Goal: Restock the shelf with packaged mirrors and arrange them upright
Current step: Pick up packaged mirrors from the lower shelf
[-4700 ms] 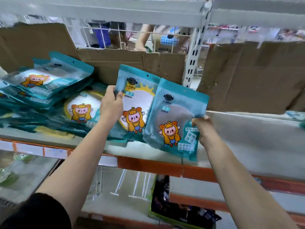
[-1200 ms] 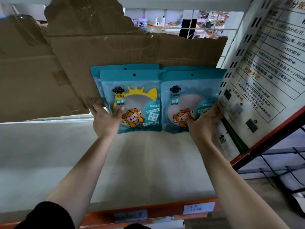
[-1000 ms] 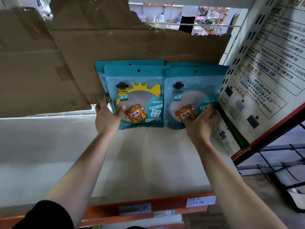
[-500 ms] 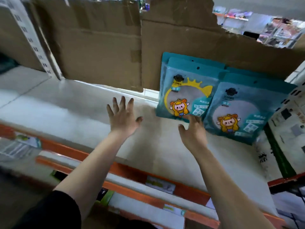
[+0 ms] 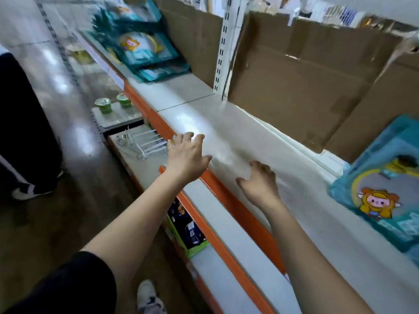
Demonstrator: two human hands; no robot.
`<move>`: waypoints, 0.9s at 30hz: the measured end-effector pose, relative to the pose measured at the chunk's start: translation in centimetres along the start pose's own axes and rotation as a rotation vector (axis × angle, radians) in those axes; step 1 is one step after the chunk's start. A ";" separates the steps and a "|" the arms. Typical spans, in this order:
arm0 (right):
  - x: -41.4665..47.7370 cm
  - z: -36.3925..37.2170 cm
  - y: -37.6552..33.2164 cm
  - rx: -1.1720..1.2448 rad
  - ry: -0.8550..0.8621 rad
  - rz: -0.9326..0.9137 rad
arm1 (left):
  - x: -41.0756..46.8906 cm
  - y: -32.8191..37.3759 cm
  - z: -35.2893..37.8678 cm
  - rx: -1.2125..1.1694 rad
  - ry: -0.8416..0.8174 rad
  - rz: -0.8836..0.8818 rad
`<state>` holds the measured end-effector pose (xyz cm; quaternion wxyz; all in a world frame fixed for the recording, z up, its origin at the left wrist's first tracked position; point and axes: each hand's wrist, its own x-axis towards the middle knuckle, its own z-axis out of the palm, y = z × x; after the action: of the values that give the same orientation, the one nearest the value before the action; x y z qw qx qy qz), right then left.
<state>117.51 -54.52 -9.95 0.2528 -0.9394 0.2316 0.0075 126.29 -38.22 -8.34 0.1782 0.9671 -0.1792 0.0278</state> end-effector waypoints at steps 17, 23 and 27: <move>9.1 9.9 -23.8 -0.042 -0.025 -0.164 | 6.6 -25.1 -8.3 0.013 -0.090 -0.222; 11.8 12.3 -30.3 -0.023 -0.019 -0.208 | 8.8 -30.9 -10.7 -0.008 -0.031 -0.257; 14.3 13.5 -33.0 -0.001 -0.046 -0.229 | 10.8 -33.6 -10.8 -0.048 -0.003 -0.277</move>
<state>146.12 -28.93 -8.06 0.2565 -0.9594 0.1169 0.0002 148.49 -8.71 -8.19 0.2033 0.9781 -0.0451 -0.0027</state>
